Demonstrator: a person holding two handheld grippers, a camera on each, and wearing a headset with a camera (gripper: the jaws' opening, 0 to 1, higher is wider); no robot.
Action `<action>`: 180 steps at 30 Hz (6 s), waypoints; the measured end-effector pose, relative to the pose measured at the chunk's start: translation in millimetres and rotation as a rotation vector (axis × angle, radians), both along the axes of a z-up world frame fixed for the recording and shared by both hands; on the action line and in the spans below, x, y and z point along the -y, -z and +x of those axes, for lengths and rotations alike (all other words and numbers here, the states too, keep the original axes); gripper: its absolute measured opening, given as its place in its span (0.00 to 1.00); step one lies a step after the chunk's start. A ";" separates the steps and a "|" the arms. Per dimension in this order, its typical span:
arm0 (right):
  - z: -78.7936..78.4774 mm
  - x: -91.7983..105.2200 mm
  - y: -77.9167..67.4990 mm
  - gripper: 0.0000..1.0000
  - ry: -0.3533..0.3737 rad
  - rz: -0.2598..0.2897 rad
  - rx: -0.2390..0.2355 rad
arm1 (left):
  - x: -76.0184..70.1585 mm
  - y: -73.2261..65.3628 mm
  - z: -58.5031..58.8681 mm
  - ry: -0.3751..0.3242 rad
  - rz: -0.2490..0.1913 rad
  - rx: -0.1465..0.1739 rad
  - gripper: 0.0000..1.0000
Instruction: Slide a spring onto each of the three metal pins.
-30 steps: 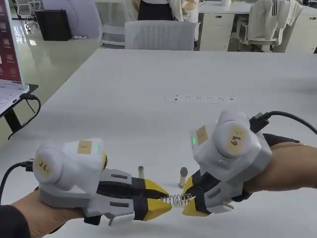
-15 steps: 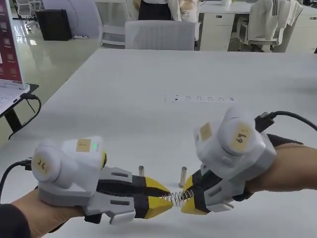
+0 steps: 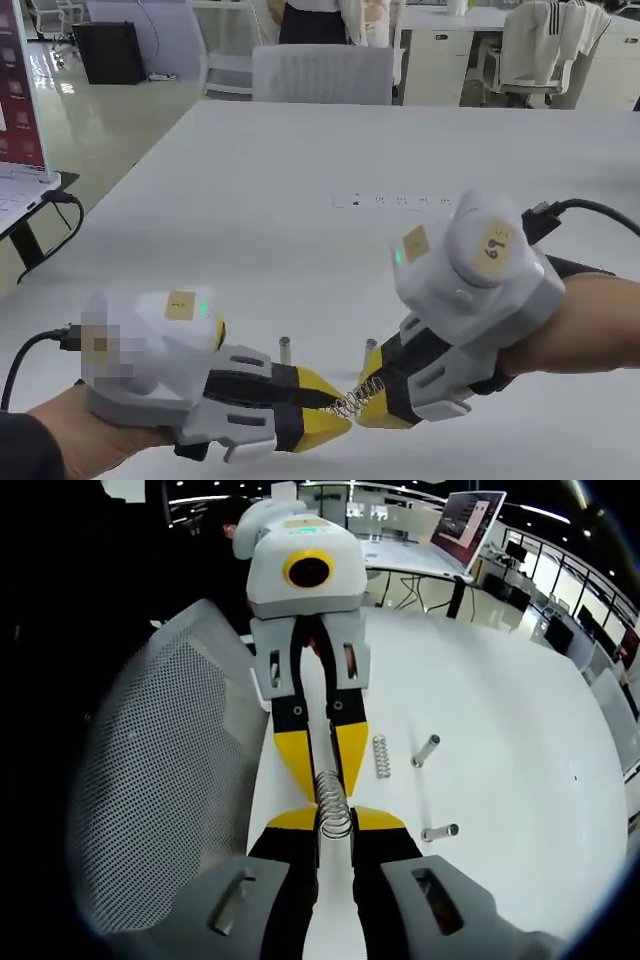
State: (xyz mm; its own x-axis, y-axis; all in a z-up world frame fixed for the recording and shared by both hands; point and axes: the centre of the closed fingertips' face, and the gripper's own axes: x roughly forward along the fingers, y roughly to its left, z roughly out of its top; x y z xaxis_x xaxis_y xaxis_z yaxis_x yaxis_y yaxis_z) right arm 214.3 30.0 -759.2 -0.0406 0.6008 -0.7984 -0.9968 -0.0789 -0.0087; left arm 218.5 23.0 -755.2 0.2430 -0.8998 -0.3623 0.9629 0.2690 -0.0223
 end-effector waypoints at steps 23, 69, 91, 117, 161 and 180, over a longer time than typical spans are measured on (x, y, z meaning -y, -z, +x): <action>-7.4 -10.1 -8.3 0.09 -0.009 0.012 -0.019 | 3.6 3.6 -2.6 0.021 0.019 0.006 0.02; 29.1 38.3 -8.3 0.09 0.094 -0.076 0.030 | -7.7 8.0 5.6 -0.066 -0.008 -0.080 0.52; 60.1 73.1 -18.1 0.09 0.176 -0.123 0.074 | -48.2 5.9 5.1 -0.187 -0.034 -0.092 0.60; 98.6 117.7 2.4 0.09 0.244 -0.287 0.093 | -72.0 9.9 2.8 -0.308 -0.069 -0.087 0.64; 119.8 124.6 39.5 0.09 0.266 -0.320 0.046 | -72.4 12.2 2.4 -0.308 -0.076 -0.091 0.62; 123.1 125.4 70.6 0.09 0.274 -0.334 0.002 | -73.0 12.8 0.8 -0.316 -0.075 -0.093 0.61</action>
State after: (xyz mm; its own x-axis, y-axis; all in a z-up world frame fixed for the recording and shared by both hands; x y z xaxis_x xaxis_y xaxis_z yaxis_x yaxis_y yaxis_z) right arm 337.3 -95.4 -829.8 0.0863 0.2981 -0.9506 -0.9813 0.1902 -0.0294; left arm 219.3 95.9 -767.9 0.4838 -0.8099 -0.3316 0.8248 0.5486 -0.1368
